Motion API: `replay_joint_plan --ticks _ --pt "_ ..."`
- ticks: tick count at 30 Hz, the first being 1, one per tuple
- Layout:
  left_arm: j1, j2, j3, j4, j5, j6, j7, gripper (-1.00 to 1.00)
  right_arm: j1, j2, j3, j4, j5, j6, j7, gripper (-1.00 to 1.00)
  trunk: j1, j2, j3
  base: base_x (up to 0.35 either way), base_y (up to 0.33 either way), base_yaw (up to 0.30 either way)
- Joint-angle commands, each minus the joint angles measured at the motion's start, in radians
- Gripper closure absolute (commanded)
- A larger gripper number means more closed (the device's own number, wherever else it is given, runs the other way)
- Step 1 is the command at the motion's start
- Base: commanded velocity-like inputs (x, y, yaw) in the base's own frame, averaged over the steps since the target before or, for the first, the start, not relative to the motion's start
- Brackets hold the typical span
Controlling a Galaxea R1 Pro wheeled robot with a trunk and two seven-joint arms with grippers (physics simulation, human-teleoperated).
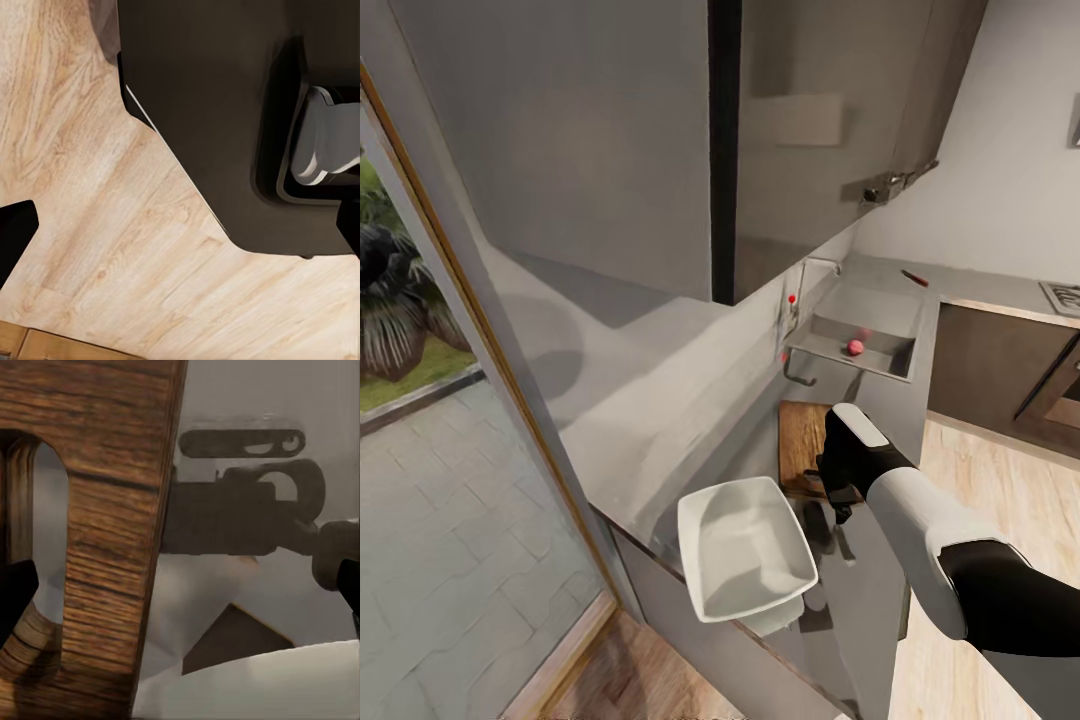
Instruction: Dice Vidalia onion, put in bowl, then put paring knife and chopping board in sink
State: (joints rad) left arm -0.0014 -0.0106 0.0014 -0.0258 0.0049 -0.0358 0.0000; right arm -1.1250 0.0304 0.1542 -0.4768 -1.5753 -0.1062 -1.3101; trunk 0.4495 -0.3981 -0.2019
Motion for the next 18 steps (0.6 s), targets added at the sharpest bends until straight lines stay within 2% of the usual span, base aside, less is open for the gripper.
replay_joint_plan --ticks 1,13,14,18 --pt "0.000 0.000 0.000 0.000 0.000 -0.003 0.000 -1.00 -0.001 -0.001 0.008 0.000 -0.009 -0.010 -0.001 -1.00 0.000 -0.002 -0.003 -0.001 0.001 0.098" --pt "0.000 0.000 0.000 0.000 0.000 -0.003 0.000 -1.00 -0.001 -0.003 0.008 -0.001 -0.009 -0.010 -0.001 -1.00 0.000 -0.002 -0.004 0.000 0.000 0.006" --pt "0.000 0.000 0.000 0.000 0.000 -0.003 0.000 -1.00 -0.001 -0.003 0.008 -0.001 -0.009 -0.010 -0.001 1.00 0.000 -0.002 -0.004 0.000 0.000 0.000" --pt "0.000 0.000 0.000 0.000 0.000 -0.003 0.000 -1.00 -0.001 -0.003 0.008 -0.001 -0.008 -0.010 -0.001 1.00 0.000 -0.002 -0.004 0.000 0.000 0.000"
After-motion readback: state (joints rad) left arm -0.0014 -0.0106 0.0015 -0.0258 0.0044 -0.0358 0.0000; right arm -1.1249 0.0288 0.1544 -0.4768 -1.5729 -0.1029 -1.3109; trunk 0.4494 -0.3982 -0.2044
